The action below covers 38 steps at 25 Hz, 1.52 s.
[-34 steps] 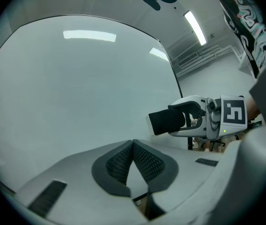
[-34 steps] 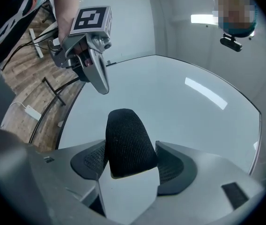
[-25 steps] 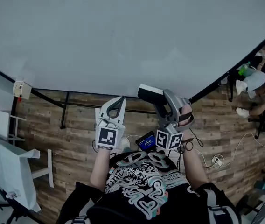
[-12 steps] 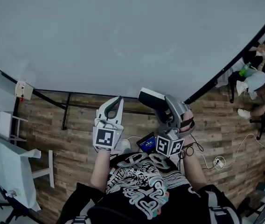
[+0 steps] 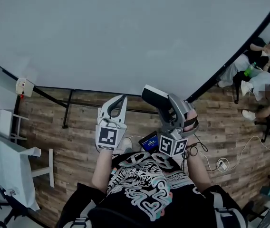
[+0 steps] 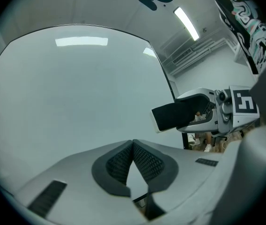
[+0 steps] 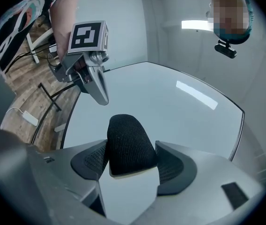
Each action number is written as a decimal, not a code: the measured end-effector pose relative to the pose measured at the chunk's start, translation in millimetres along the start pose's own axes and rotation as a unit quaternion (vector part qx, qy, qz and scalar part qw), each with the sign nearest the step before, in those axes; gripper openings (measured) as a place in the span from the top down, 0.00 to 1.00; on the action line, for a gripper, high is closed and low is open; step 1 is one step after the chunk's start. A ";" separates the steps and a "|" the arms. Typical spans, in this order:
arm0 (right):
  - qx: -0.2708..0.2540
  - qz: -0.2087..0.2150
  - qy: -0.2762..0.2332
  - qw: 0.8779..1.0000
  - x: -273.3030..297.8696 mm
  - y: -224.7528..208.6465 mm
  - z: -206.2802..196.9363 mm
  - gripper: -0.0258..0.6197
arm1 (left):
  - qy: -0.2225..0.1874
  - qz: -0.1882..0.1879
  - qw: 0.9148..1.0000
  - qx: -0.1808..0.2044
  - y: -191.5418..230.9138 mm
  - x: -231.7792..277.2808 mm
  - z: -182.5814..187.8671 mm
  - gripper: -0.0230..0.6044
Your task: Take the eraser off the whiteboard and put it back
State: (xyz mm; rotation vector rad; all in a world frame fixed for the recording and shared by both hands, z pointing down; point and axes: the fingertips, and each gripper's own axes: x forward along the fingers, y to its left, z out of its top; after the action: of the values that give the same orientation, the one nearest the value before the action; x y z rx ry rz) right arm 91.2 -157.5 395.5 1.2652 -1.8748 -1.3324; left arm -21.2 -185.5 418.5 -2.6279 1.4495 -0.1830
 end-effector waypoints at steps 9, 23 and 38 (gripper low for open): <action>0.001 -0.003 -0.002 1.000 1.6 -1.6 -1.7 0.46 | 0.006 0.003 1.000 0.024 -3.1 0.4 0.6 0.94; -0.007 -0.004 -0.009 1.000 31.2 -2.9 -5.6 0.46 | 0.009 0.013 1.000 0.019 14.3 6.4 -4.9 0.94; -0.019 -0.017 -0.010 1.000 72.4 -5.7 -7.1 0.46 | 0.013 0.008 1.000 0.019 35.4 31.6 -19.0 0.94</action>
State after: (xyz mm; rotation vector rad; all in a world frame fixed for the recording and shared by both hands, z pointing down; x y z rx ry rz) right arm 67.6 -225.9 385.5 1.2735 -1.8407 -1.3958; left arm -37.1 -232.1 432.2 -2.5940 1.4595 -0.2420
